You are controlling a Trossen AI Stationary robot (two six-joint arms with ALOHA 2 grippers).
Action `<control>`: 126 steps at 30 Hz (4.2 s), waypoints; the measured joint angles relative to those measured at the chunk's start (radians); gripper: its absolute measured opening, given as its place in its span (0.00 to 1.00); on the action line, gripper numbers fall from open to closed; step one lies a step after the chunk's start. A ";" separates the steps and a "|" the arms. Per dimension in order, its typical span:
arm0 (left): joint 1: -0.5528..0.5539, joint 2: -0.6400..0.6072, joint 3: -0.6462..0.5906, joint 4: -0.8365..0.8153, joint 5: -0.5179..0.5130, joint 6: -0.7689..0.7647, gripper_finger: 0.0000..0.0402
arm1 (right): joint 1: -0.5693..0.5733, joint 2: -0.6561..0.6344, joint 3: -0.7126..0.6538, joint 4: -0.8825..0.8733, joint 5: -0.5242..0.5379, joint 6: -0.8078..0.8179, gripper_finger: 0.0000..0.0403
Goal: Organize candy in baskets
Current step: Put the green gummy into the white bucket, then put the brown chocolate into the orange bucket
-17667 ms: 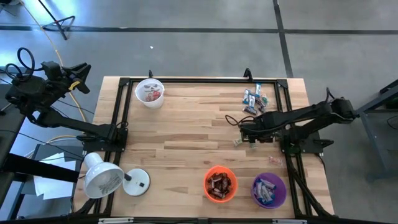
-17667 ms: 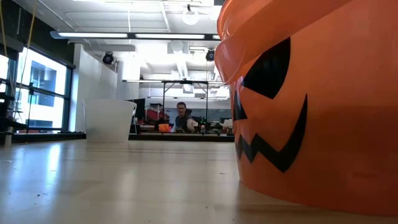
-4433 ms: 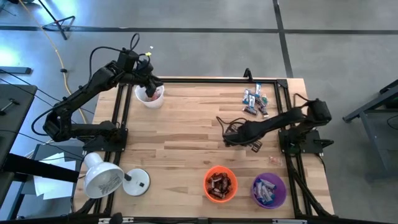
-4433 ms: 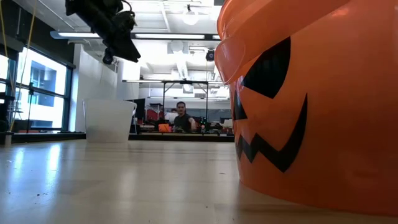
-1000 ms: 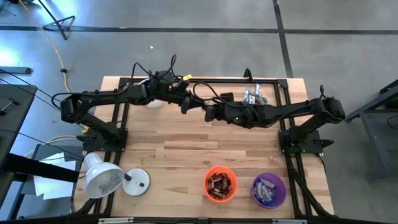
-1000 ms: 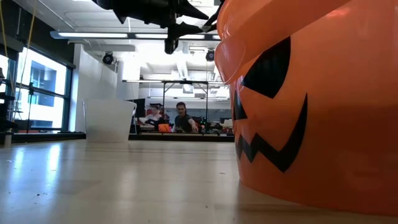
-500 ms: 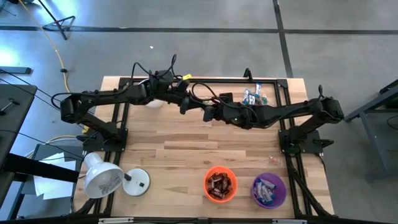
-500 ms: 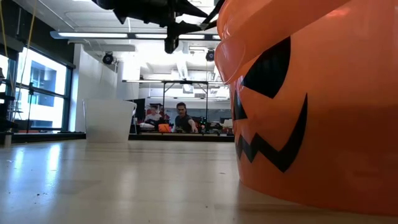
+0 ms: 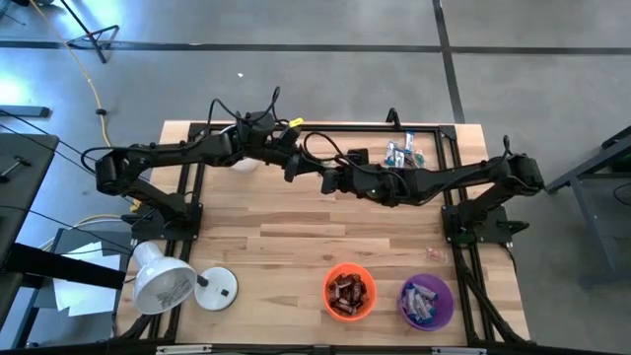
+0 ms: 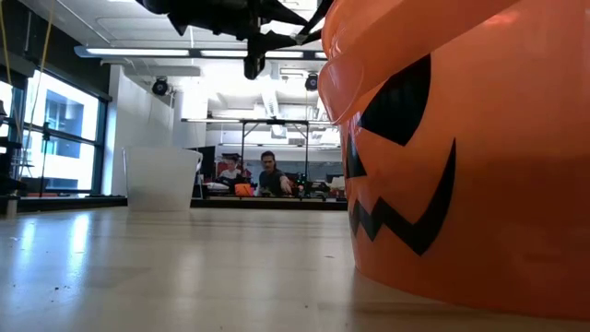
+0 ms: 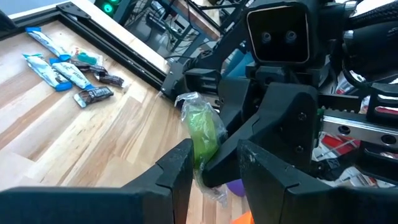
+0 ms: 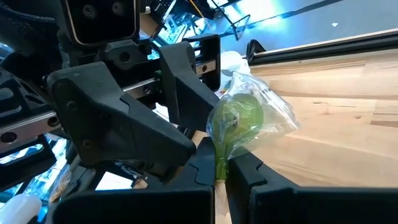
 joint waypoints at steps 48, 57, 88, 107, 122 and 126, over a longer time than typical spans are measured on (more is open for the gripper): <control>0.000 0.002 0.000 0.041 0.099 0.024 0.03 | 0.072 -0.028 0.000 0.018 0.017 -0.031 0.02; 0.000 0.002 -0.001 0.053 0.101 0.019 0.00 | 0.071 -0.029 0.000 0.020 0.041 -0.091 0.19; 0.550 -0.206 -0.002 -0.869 -0.503 0.509 0.00 | 0.085 -0.095 0.001 -0.396 -0.067 0.165 0.50; 0.591 -0.199 -0.009 -0.986 -0.571 0.734 0.23 | 0.085 -0.094 0.000 -0.684 -0.269 0.235 0.50; 0.370 -0.199 -0.009 -0.732 -0.113 0.284 0.32 | 0.045 -0.161 0.000 -1.271 -0.247 0.158 0.50; 0.273 -0.199 -0.009 -0.594 -0.120 0.271 0.32 | -0.012 -0.167 0.000 -1.278 -0.236 -0.058 0.50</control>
